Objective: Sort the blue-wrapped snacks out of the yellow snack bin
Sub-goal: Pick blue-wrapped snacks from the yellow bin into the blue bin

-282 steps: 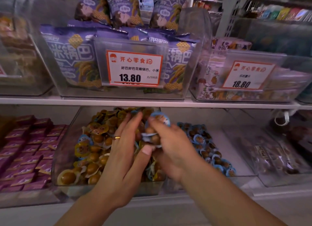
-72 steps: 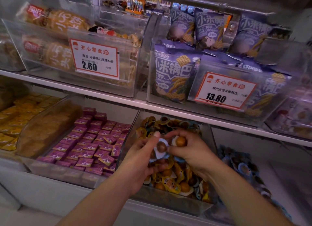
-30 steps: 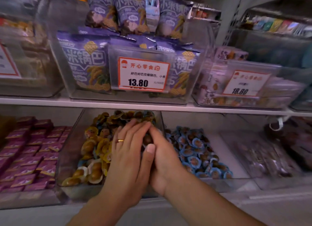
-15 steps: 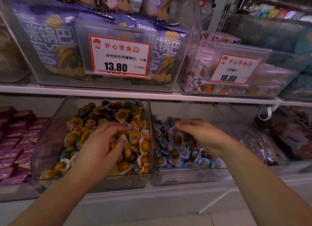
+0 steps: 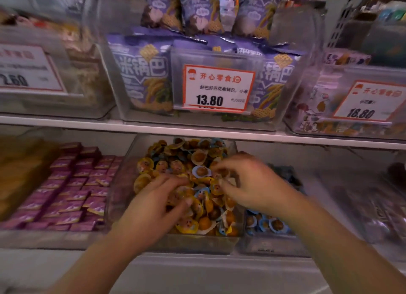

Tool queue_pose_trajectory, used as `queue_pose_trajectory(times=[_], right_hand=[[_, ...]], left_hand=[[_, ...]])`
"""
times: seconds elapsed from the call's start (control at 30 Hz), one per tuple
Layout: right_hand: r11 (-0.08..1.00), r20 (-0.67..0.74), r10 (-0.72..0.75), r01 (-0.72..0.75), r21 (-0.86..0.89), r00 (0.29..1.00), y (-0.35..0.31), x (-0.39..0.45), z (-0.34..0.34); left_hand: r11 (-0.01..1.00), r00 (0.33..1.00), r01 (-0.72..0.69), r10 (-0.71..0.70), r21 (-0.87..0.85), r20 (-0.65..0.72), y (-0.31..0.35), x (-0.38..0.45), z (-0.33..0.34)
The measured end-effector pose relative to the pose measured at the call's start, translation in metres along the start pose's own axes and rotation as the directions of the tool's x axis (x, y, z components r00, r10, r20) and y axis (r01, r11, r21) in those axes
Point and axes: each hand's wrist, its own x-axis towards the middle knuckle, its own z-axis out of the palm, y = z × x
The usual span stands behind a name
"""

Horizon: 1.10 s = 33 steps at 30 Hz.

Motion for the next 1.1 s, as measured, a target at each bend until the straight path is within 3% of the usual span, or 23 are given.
queue_pose_trajectory(times=[0.07, 0.13, 0.33, 0.53, 0.63, 0.77, 0.83, 0.97, 1.1], right_hand=[[0.957, 0.224, -0.052, 0.113, -0.266, 0.973, -0.009, 0.001, 0.013], [0.908, 0.311, -0.021, 0.148, -0.391, 0.950, -0.012, 0.001, 0.022], [0.915, 0.245, 0.007, 0.093, -0.393, 0.969, -0.006, 0.007, 0.018], [0.901, 0.203, 0.031, 0.060, -0.430, 0.979, -0.007, 0.010, 0.017], [0.939, 0.188, -0.005, 0.070, -0.337, 0.982, -0.014, 0.017, 0.020], [0.927, 0.292, -0.023, 0.130, -0.353, 0.956, -0.024, 0.024, 0.037], [0.898, 0.315, -0.002, 0.140, -0.417, 0.949, -0.025, 0.025, 0.044], [0.888, 0.328, 0.003, 0.148, -0.435, 0.945, -0.024, 0.025, 0.052], [0.909, 0.363, 0.131, 0.034, -0.416, 0.922, -0.023, 0.032, 0.054]], left_hand=[[0.999, 0.994, -0.045, 0.042, 0.025, 0.102, 0.008, 0.001, 0.010], [0.994, 0.985, -0.069, 0.054, 0.086, 0.164, 0.017, 0.007, 0.021], [0.958, 0.988, -0.011, -0.034, 0.288, 0.151, 0.027, 0.022, 0.027], [0.958, 0.984, 0.058, -0.103, 0.281, 0.147, 0.007, 0.021, -0.002], [0.962, 0.980, 0.089, -0.131, 0.257, 0.150, -0.003, 0.018, -0.011], [0.955, 0.986, 0.122, -0.147, 0.269, 0.075, -0.006, 0.016, -0.011], [0.936, 0.975, 0.148, -0.192, 0.318, 0.111, -0.005, 0.017, -0.009], [0.898, 0.964, 0.069, -0.173, 0.435, 0.203, -0.001, 0.019, 0.004], [0.935, 0.954, 0.053, -0.151, 0.351, 0.259, 0.005, 0.020, 0.011]])
